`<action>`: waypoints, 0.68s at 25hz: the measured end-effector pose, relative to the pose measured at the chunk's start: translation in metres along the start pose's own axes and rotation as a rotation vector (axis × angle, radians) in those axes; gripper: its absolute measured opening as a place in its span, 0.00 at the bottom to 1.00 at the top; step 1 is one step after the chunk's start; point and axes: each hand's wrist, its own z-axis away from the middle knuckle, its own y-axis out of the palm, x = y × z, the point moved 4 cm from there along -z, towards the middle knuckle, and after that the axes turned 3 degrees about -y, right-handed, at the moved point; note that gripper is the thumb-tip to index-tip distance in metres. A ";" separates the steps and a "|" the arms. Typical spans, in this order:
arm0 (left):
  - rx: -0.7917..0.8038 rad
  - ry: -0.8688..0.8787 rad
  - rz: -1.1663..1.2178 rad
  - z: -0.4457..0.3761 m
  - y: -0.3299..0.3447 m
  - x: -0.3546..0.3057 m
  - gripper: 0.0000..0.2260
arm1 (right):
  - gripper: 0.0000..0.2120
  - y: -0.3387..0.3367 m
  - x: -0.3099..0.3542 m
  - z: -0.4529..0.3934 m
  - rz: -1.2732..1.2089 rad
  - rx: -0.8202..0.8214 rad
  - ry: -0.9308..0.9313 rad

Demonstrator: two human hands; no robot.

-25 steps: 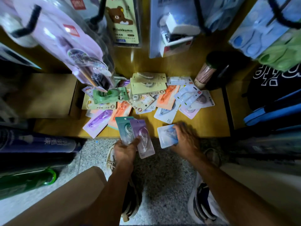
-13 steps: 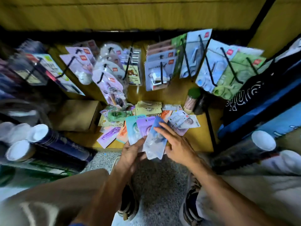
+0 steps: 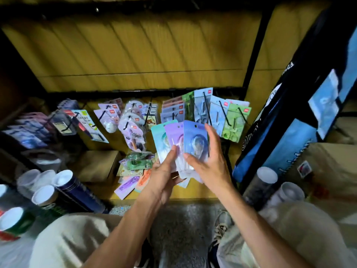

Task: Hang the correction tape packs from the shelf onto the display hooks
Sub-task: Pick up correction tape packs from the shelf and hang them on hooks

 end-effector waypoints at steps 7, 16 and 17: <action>0.195 0.052 0.022 0.003 0.068 -0.067 0.15 | 0.30 -0.059 0.043 -0.057 -0.124 -0.171 0.078; 0.151 0.181 0.027 -0.026 0.146 -0.107 0.10 | 0.32 -0.113 0.052 -0.101 -0.275 -0.048 0.210; 0.152 0.198 0.042 -0.029 0.153 -0.112 0.10 | 0.30 -0.121 0.051 -0.104 -0.271 -0.135 0.201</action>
